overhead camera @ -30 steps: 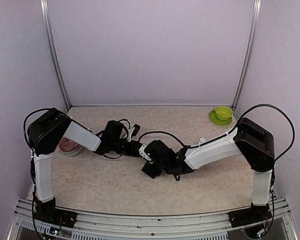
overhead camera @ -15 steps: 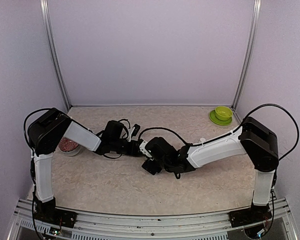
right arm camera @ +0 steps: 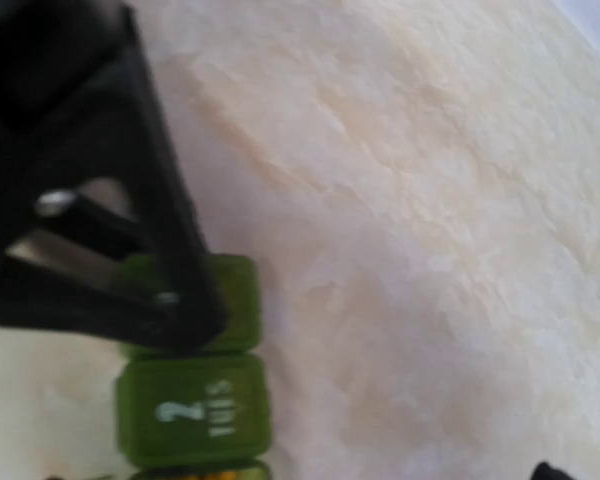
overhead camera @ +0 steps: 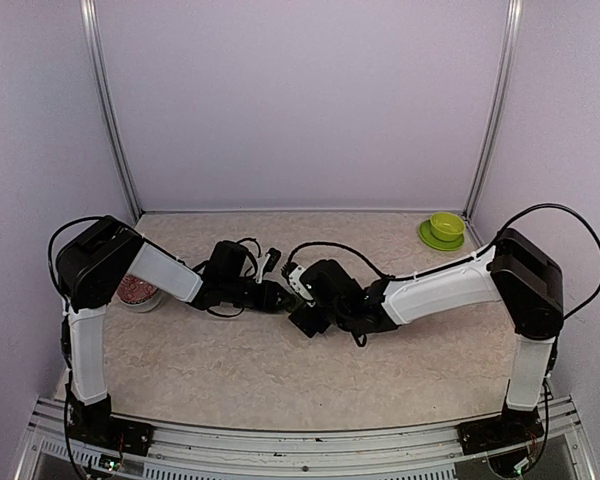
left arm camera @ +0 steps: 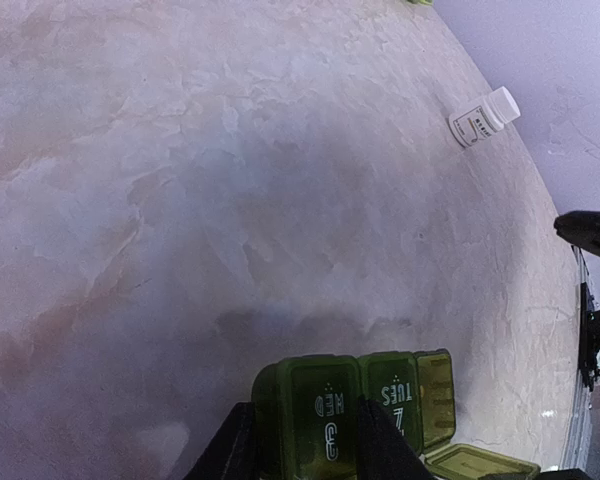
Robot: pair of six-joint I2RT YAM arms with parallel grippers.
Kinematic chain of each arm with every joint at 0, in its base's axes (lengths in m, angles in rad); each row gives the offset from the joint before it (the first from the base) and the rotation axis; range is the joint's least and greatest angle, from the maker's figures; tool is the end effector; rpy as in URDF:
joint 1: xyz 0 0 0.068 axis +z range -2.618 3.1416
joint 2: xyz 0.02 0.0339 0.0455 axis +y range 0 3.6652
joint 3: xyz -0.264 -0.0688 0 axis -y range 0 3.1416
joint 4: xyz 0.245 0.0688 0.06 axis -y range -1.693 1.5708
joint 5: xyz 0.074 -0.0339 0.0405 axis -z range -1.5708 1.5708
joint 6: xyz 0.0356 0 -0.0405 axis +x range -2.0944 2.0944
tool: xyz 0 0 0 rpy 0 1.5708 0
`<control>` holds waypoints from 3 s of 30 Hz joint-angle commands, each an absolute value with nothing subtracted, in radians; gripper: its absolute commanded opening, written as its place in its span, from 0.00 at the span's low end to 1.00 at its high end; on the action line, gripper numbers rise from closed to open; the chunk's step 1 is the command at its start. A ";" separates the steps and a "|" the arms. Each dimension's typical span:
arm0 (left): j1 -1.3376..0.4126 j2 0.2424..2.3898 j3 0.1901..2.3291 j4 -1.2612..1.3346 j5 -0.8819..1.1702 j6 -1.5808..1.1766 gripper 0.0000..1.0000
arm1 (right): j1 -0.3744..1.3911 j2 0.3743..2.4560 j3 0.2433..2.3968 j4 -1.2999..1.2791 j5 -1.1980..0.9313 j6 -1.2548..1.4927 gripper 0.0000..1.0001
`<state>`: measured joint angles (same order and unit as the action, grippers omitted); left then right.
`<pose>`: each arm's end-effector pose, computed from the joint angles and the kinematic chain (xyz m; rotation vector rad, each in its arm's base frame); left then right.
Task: Sort the pills into containers
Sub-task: Close the lid of the pill container on the pill container.
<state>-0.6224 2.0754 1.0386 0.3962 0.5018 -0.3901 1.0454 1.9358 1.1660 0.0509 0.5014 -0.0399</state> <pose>0.3218 -0.2520 0.1014 0.5678 2.2800 -1.0894 0.2210 0.3471 0.1634 -0.9055 1.9902 -0.0125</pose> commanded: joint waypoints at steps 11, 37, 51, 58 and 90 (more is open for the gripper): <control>-0.631 2.133 1.031 0.291 0.485 -0.373 0.31 | 0.949 1.905 1.165 -0.003 0.298 0.096 0.99; -0.635 2.130 1.032 0.287 0.482 -0.373 0.31 | 0.717 1.960 1.124 0.051 -0.353 0.352 0.65; -0.636 2.126 1.034 0.284 0.480 -0.373 0.31 | 0.701 2.027 1.159 0.035 -0.447 0.399 0.42; -0.638 2.126 1.037 0.281 0.479 -0.373 0.31 | 0.676 2.047 1.155 0.067 -0.528 0.450 0.32; -0.641 2.123 1.042 0.275 0.476 -0.373 0.32 | 0.652 2.094 1.161 0.143 -0.618 0.551 0.34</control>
